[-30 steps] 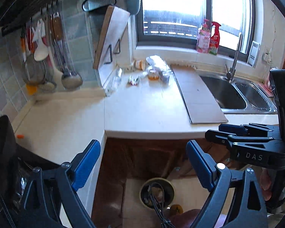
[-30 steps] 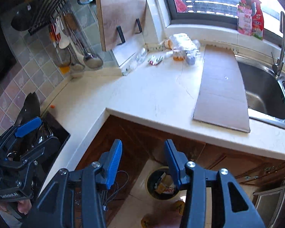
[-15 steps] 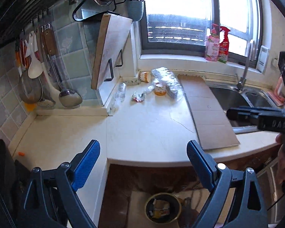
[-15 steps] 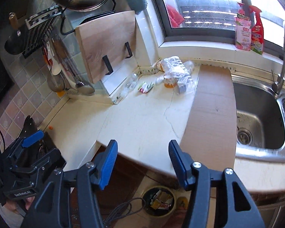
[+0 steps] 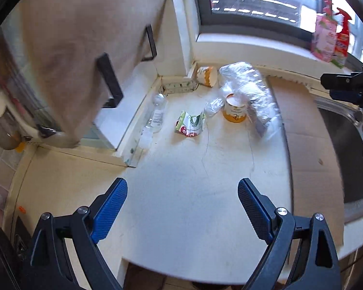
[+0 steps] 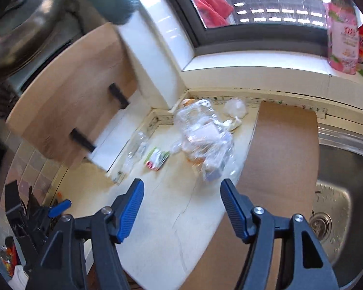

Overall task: Collect trash
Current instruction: 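Raise both grippers from the bin back up to the counter, then grasp the clear plastic bottle with the right gripper while the left grasps the green paper packet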

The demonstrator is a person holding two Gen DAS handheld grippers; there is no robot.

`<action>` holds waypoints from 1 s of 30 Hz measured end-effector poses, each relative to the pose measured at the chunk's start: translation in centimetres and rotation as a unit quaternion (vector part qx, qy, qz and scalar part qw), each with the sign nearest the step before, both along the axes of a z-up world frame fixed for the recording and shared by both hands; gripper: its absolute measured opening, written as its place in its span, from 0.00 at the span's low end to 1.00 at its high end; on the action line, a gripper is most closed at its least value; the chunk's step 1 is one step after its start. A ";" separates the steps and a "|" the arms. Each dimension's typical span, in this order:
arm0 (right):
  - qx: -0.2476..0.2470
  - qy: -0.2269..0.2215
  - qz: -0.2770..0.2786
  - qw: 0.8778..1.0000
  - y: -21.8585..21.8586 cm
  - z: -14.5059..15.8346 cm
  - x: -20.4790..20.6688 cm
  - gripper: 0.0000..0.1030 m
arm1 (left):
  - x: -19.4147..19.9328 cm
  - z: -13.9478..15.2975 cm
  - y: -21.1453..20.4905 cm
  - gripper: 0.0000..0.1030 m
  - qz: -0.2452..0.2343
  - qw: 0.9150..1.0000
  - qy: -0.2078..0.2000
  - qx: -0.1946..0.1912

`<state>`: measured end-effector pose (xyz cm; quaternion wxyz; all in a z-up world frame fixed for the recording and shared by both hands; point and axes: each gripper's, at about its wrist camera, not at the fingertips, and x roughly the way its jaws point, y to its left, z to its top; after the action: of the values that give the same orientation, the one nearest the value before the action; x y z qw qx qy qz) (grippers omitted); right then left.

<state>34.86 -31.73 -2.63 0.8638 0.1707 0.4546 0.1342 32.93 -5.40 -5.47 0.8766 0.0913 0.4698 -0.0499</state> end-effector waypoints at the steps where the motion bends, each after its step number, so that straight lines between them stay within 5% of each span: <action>1: 0.005 0.005 -0.002 1.000 -0.4 -0.9 1.1 0.64 | 1.1 -0.7 -0.3 0.89 0.007 1.000 0.009 -0.004; 7: 0.046 0.047 0.002 0.998 -2.2 -6.9 7.5 0.64 | 7.7 -4.3 -1.0 0.89 0.048 0.997 0.043 -0.048; 14: 0.061 0.077 0.036 0.994 -1.7 -12.2 11.2 0.64 | 12.4 -7.1 -1.6 0.89 0.081 0.994 0.053 -0.053; 30: 0.121 0.085 0.118 0.982 -0.5 -14.6 12.6 0.70 | 16.6 -11.7 -1.5 0.89 0.118 0.987 0.079 -0.072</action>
<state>47.49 -32.23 -17.21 0.7731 0.2301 0.5235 0.2744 49.48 -6.95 -17.22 0.8409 -0.0321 0.5401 0.0137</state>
